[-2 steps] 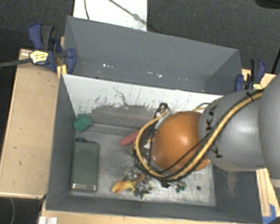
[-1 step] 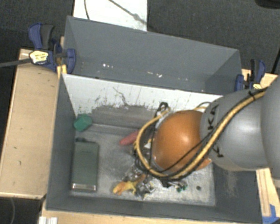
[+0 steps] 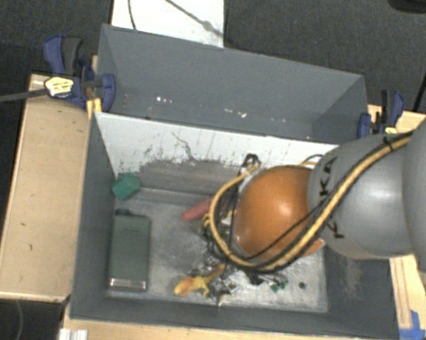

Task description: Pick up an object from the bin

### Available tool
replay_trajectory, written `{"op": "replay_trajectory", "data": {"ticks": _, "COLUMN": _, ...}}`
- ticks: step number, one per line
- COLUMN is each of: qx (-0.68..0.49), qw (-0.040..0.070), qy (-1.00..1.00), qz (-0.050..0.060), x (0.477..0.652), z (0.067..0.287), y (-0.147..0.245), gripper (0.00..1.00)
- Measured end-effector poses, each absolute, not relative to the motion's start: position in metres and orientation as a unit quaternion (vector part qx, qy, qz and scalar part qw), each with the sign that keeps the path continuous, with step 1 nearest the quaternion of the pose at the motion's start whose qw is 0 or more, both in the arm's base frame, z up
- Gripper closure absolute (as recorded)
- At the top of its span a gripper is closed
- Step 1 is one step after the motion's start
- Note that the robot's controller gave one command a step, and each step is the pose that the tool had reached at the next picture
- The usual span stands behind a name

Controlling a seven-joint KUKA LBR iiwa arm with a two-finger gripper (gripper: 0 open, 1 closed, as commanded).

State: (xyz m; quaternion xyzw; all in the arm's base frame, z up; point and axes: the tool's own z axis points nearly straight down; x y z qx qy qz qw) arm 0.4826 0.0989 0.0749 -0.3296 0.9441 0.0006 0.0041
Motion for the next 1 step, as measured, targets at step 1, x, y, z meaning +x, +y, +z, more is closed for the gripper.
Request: {"op": "replay_trajectory", "data": {"ticks": 1, "qx": -0.329, "qw": 0.0, "qy": 0.944, "qz": 0.001, "x": 0.4816, "z": 0.0853, "y": 0.0985, "gripper": 1.0}}
